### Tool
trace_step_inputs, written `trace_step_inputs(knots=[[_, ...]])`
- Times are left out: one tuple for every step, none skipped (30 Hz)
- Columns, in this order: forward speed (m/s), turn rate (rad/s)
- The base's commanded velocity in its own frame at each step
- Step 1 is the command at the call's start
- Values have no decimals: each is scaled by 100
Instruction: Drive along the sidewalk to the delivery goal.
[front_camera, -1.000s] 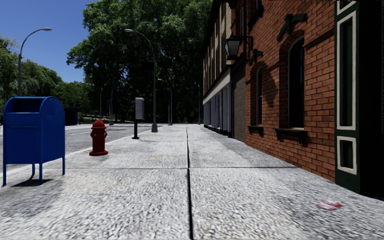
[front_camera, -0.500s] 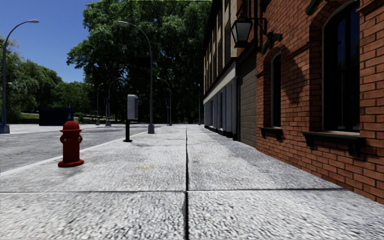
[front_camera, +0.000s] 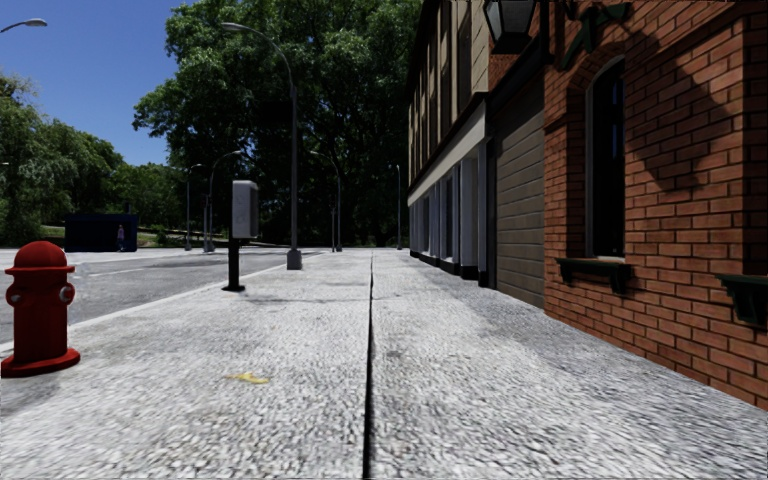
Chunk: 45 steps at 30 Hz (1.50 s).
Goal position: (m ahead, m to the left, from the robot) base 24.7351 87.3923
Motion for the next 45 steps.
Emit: trace_step_inputs(knots=[[200,0],[200,0],[200,0],[200,0],[200,0],[200,0],[200,0],[200,0],[200,0],[200,0],[200,0],[200,0],[200,0],[200,0],[200,0],[200,0],[200,0],[200,0],[200,38],[200,67],[200,76],[200,76],[200,75],[200,26],[200,0],[200,0],[200,0],[200,0],[200,0],[200,0],[200,0],[200,0],[200,0],[200,0],[200,0],[200,0],[200,0],[200,0],[200,0],[200,0],[200,0],[200,0],[200,0],[200,0],[200,0]])
